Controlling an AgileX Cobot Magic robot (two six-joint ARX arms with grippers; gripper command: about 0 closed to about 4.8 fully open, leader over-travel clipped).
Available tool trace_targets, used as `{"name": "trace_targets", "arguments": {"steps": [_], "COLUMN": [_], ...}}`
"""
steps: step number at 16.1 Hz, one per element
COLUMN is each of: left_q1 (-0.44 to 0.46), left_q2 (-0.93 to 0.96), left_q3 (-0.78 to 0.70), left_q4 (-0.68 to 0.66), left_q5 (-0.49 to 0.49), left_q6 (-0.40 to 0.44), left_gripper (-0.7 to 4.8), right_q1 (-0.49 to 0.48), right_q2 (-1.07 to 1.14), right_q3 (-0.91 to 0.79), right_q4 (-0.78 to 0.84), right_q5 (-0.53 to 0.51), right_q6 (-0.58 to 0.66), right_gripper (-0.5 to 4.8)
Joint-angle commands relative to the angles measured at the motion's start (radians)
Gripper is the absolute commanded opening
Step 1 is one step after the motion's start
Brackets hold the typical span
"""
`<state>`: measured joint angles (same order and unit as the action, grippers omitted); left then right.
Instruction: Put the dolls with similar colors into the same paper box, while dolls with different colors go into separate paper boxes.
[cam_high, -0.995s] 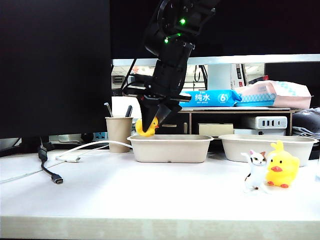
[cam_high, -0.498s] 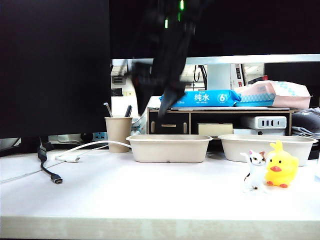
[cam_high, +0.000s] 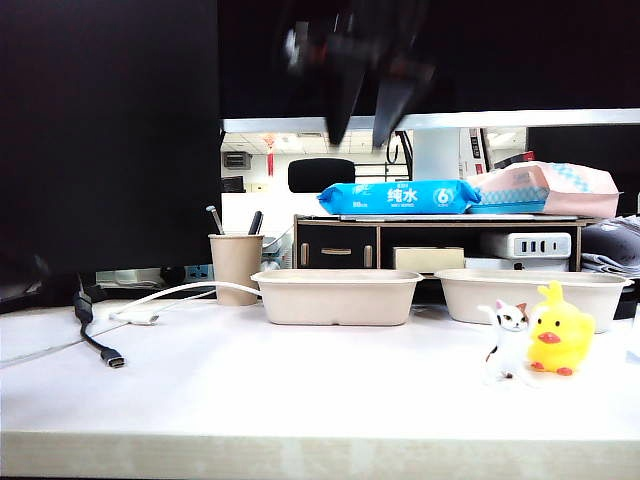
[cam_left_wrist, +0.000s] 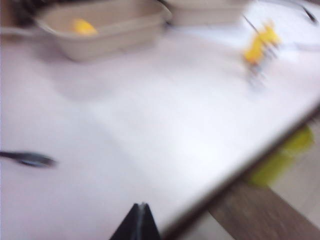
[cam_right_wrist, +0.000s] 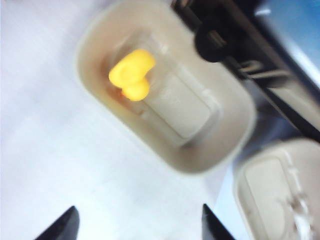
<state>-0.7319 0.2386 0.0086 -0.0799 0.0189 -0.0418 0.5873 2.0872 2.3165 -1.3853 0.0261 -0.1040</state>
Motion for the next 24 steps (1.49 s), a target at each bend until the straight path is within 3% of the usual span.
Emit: {"name": "trace_targets", "arguments": {"steps": [1, 11, 19, 24], "left_q1": [-0.056, -0.076, -0.140, -0.140], "left_q2": [0.031, 0.032, 0.032, 0.032], "left_q3": [0.001, 0.001, 0.001, 0.001], "left_q4": [0.006, 0.007, 0.007, 0.007], "left_q5": [0.005, 0.004, 0.004, 0.004], "left_q6": [0.001, 0.001, 0.001, 0.001], "left_gripper": [-0.05, -0.05, -0.05, -0.05], "right_q1": [0.017, 0.023, 0.124, 0.127], "right_q2": [-0.076, -0.333, -0.342, -0.342], "right_q3": [-0.048, -0.647, -0.747, -0.763], "right_q4": [-0.002, 0.008, 0.006, 0.003], "right_q5": [-0.002, 0.023, 0.020, 0.021], "right_q6": [0.065, 0.105, 0.114, 0.130], "right_gripper": [3.13, 3.15, 3.15, 3.15]}}
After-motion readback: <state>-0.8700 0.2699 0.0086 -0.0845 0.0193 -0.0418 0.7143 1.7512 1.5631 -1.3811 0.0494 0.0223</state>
